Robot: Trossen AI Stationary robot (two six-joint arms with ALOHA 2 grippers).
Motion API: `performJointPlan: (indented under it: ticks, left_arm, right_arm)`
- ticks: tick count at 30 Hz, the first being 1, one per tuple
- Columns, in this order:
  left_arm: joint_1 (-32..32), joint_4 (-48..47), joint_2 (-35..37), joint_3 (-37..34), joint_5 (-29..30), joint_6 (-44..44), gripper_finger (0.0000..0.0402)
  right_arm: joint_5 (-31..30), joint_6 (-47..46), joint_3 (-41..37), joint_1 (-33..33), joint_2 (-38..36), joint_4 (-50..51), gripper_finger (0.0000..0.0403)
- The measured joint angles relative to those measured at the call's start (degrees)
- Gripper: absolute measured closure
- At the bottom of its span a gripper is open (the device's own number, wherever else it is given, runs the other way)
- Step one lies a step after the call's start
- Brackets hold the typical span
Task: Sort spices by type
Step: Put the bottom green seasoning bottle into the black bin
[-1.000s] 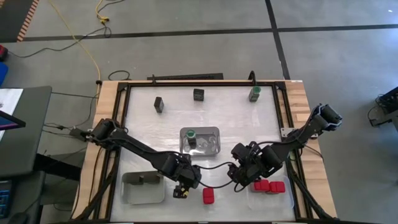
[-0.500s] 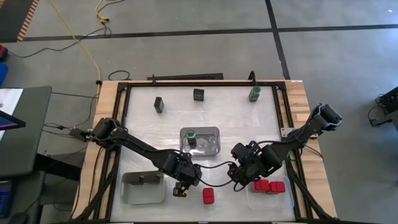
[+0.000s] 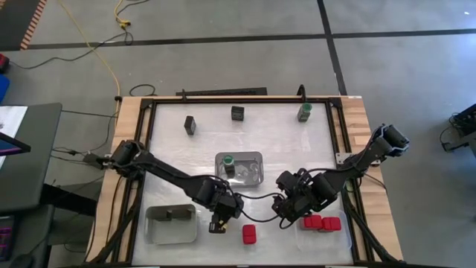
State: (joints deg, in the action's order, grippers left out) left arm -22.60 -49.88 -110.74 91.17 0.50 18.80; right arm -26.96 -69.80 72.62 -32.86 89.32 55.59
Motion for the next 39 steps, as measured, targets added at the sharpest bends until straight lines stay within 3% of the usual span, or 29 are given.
performJointPlan:
  ticks: [7, 15, 21, 30, 34, 39]
  left_arm:
    - [1.0, -1.0, 1.6, 6.4, 3.7, -0.1, 0.0211]
    - [5.3, -9.0, 1.6, 18.1, 7.1, -1.1, 0.0211]
    - [11.8, -14.4, 1.7, 24.3, 7.9, -9.8, 0.0211]
    - [21.9, -10.9, 1.0, 19.7, 0.8, -19.9, 0.0211]
    - [23.4, -6.1, 0.9, 15.0, -3.0, -20.5, 0.0211]
    - [23.6, -3.0, 1.0, 10.8, -2.7, -22.2, 0.0211]
  right_arm:
    - [0.7, 2.4, 0.1, -1.9, 0.0, -0.2, 0.0065]
    - [0.8, 3.0, 0.1, -4.6, 0.0, 1.1, 0.0065]
    - [0.8, 2.3, 0.1, -4.7, 0.0, 2.4, 0.0065]
    - [1.4, 0.2, 0.1, -1.8, -0.1, 2.6, 0.0065]
    - [1.5, -0.2, 0.1, 0.2, -0.1, 2.9, 0.0065]
    - [1.9, -0.6, 0.1, 2.1, -0.1, 2.9, 0.0065]
